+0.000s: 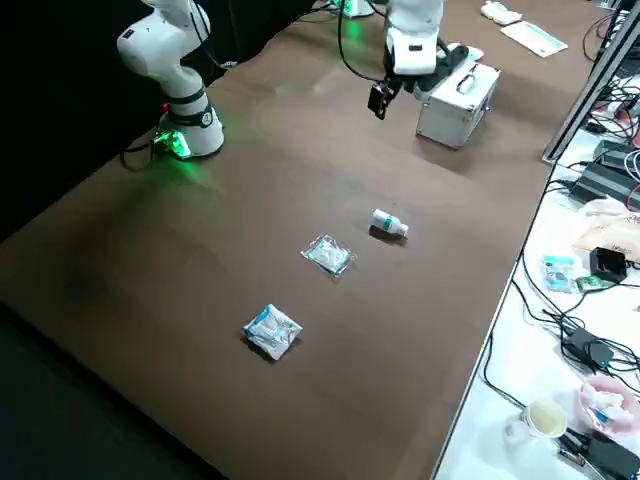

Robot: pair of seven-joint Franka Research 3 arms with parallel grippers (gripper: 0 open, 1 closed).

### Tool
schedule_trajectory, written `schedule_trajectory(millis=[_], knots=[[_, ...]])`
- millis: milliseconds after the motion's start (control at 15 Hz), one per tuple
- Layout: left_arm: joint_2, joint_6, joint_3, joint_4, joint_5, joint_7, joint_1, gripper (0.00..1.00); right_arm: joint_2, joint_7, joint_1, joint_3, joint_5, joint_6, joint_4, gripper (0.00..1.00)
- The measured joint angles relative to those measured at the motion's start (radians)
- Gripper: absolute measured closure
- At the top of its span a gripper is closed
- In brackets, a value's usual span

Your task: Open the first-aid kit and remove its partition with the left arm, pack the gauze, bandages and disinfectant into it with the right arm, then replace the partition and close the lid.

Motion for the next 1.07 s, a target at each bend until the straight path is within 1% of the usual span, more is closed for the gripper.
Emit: schedule_trajectory(millis=[133,333,467,667,867,933,1067], knots=[[0.033,0.038,-0.002,0.000,0.000,-0.096,-0.049,0.00,0.044,0.113,0.029,0.001,0.003,0.052,0.016,0.00],[0.081,0.116,-0.005,0.000,-0.003,-0.252,-0.118,0.00,0.125,0.312,0.084,0.002,0.003,0.128,0.072,0.00],[0.101,0.158,-0.007,0.001,-0.003,-0.373,-0.155,0.00,0.177,0.409,0.110,0.003,0.003,0.143,0.105,0.00],[0.112,0.171,-0.010,0.004,-0.006,-0.472,-0.185,0.00,0.239,0.529,0.130,0.003,0.003,0.181,0.132,0.00],[0.131,0.199,-0.010,0.005,-0.009,-0.627,-0.236,0.00,0.301,0.676,0.170,0.004,0.004,0.293,0.135,0.00],[0.155,0.260,-0.011,0.005,-0.009,-0.734,-0.261,0.00,0.349,0.747,0.209,0.005,0.004,0.375,0.137,0.00],[0.178,0.328,-0.011,0.005,-0.009,-0.837,-0.281,0.00,0.389,0.801,0.241,0.005,0.004,0.411,0.142,0.00]])
